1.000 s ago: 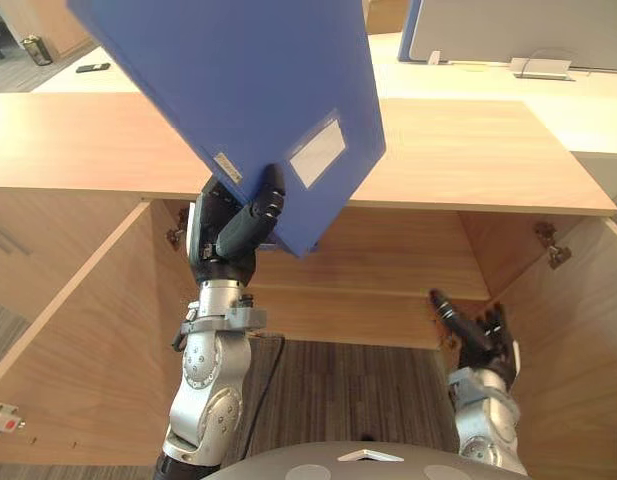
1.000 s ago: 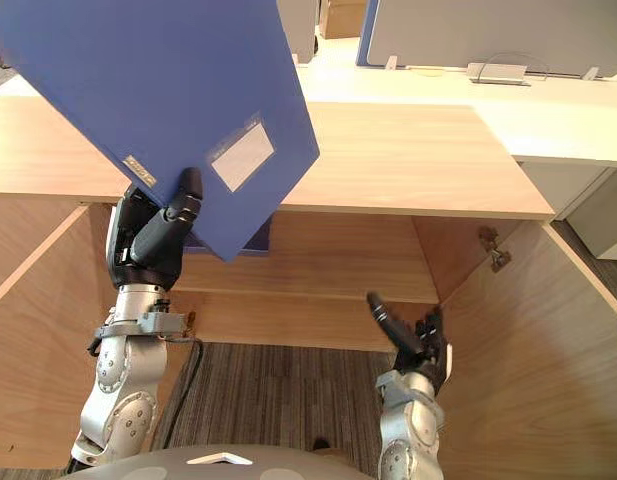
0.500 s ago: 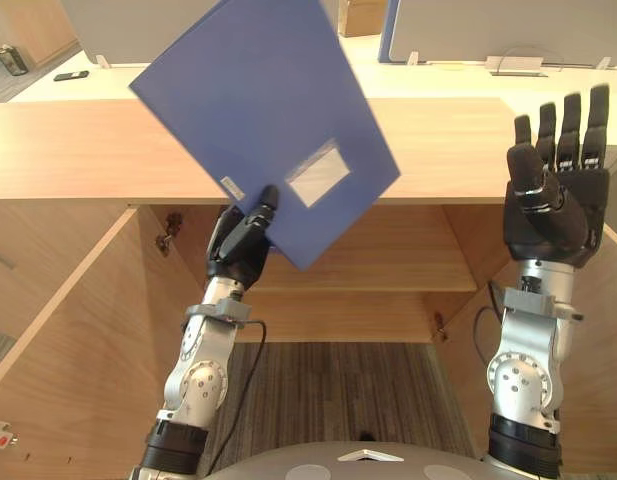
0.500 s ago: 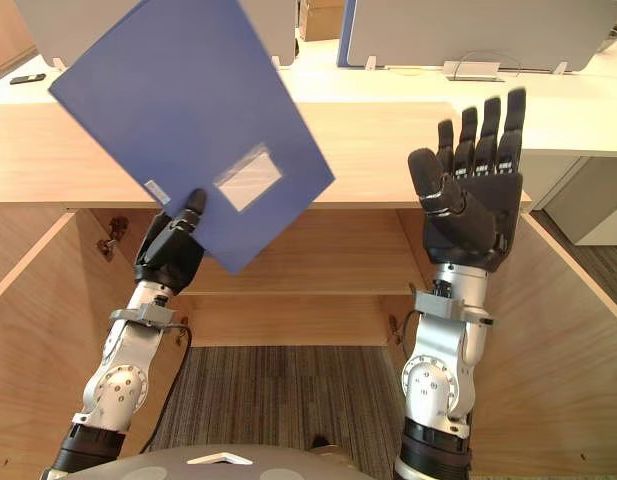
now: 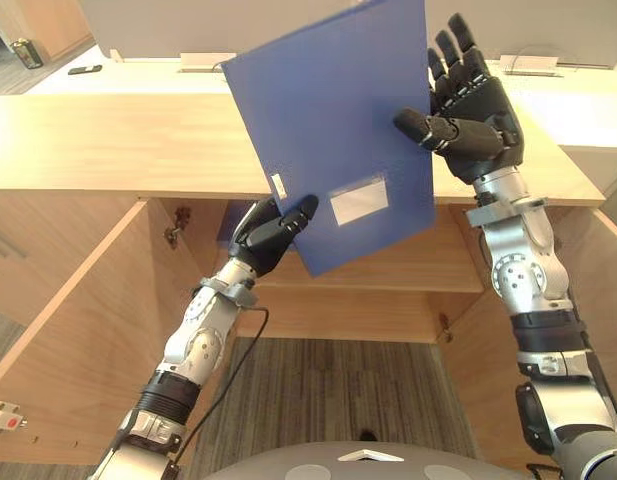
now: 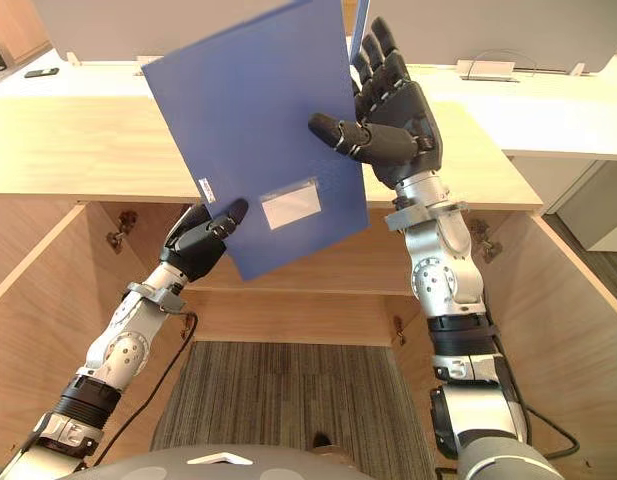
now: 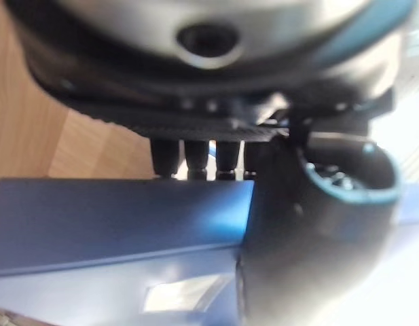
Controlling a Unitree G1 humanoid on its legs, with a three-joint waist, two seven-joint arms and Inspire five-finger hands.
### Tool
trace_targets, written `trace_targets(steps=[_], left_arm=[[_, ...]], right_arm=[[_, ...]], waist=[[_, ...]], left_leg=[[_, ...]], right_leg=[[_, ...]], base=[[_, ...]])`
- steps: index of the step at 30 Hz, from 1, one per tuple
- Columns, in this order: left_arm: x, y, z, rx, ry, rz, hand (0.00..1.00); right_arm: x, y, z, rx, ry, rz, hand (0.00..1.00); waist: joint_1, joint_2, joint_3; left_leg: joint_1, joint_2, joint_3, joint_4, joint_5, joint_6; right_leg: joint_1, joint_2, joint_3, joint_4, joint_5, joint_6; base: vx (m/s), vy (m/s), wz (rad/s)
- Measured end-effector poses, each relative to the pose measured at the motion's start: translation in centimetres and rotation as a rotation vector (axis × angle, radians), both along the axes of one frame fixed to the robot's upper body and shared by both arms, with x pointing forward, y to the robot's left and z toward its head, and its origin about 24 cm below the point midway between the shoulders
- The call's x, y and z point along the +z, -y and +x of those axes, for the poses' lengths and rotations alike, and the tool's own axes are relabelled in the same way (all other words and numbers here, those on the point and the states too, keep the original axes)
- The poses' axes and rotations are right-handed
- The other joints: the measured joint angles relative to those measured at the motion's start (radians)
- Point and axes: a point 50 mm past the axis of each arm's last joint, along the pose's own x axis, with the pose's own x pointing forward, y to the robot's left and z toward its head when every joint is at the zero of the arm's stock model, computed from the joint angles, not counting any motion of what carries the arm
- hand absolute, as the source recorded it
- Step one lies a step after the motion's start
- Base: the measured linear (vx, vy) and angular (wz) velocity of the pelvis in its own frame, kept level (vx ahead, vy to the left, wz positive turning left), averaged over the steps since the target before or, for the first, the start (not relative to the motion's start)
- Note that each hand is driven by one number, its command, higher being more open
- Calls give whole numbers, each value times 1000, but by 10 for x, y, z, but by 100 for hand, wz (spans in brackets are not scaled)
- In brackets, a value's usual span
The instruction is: Walk over to the cabinet, pick up the folder, carry it to the office cabinet, place the folder inside the office cabinet, then close the office cabinet door
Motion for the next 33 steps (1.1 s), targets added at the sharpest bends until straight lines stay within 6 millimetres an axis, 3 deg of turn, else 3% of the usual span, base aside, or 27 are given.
trace_targets(steps=[5, 11, 17, 18, 25, 26, 31, 33], left_arm=[[4, -10, 2, -22, 24, 55, 0], [11, -12, 5, -67, 60, 85, 0], [8, -25, 4, -79, 38, 178, 0], [6, -26, 3, -83, 27, 190, 0], [-8, -22, -1, -141, -26, 279, 0], [-10, -22, -2, -154, -38, 289, 100], [-20, -27, -3, -153, -79, 311, 100], [-19, -28, -3, -147, -78, 306, 100]], right_arm=[[2, 7, 14, -28, -55, -80, 100], [20, -13, 24, 45, -29, -269, 100], [1, -21, 29, 113, -132, -406, 100], [-3, -22, 30, 119, -148, -418, 0], [-19, -25, 27, 188, -218, -529, 0], [-21, -25, 26, 209, -227, -550, 0], [-36, -29, 21, 295, -283, -584, 0], [-51, -26, 16, 310, -333, -557, 0]], waist=[[3, -14, 9], [8, -18, 11], [27, -22, 11], [27, -23, 10], [23, -29, 9], [23, -30, 9], [24, -42, 10], [27, -55, 9]], left_leg=[[0, -1, -26, -1, 0, 0], [0, -1, -37, -3, 2, 4], [-1, -1, -40, -7, 8, 11], [-1, -1, -41, -7, 8, 11], [-1, 0, -40, -6, 8, 11], [-1, 1, -40, -6, 8, 11], [-1, 7, -44, -6, 10, 8], [0, 10, -50, -5, 12, 5]], right_leg=[[0, 1, 0, 0, 16, -10], [0, 1, -2, -1, 34, -17], [3, -2, -15, -8, 35, -17], [8, -3, -16, -16, 37, -18], [16, -3, -22, -37, 42, -18], [17, -2, -22, -37, 42, -18], [21, 2, -26, -40, 42, -18], [25, 5, -35, -40, 42, -18]], base=[[-7, -1, 0], [-30, -5, 1], [-52, -35, 2], [-42, -46, 1], [-43, -48, -1], [-39, -50, -1], [-43, -54, 2], [-50, -70, 10]])
